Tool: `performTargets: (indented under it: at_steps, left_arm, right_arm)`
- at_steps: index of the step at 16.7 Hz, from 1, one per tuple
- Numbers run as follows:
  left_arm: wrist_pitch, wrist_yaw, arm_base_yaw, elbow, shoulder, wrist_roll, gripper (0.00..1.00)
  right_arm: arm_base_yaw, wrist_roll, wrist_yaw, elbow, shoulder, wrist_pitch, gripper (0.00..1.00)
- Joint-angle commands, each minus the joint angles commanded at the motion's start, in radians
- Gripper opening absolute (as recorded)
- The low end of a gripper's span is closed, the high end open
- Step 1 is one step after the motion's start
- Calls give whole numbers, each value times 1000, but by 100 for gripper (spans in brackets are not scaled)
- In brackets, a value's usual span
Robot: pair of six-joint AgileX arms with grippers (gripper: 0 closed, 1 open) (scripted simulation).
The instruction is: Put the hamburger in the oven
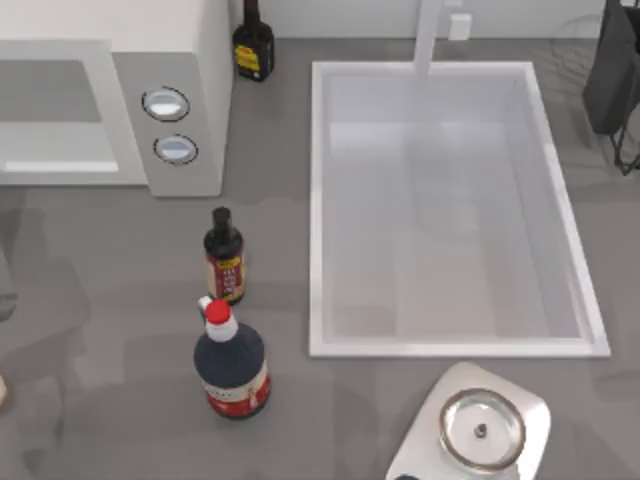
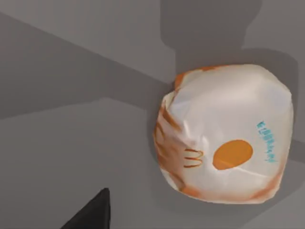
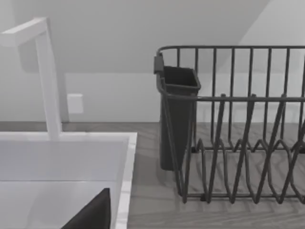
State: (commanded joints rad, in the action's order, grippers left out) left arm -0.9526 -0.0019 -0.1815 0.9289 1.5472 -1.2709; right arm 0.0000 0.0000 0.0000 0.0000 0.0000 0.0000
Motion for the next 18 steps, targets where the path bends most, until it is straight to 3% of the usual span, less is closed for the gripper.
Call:
performTargets:
  at_steps: [6, 13, 18]
  left_arm:
    - [18, 0, 4, -13, 6, 2, 100]
    - [306, 0, -2, -148, 150, -4, 100]
    - [359, 0, -3, -177, 182, -6, 100]
  right_arm:
    - [0, 0, 0, 0, 0, 0, 100]
    - [0, 0, 0, 0, 0, 0, 100]
    - [0, 0, 0, 0, 0, 0, 100]
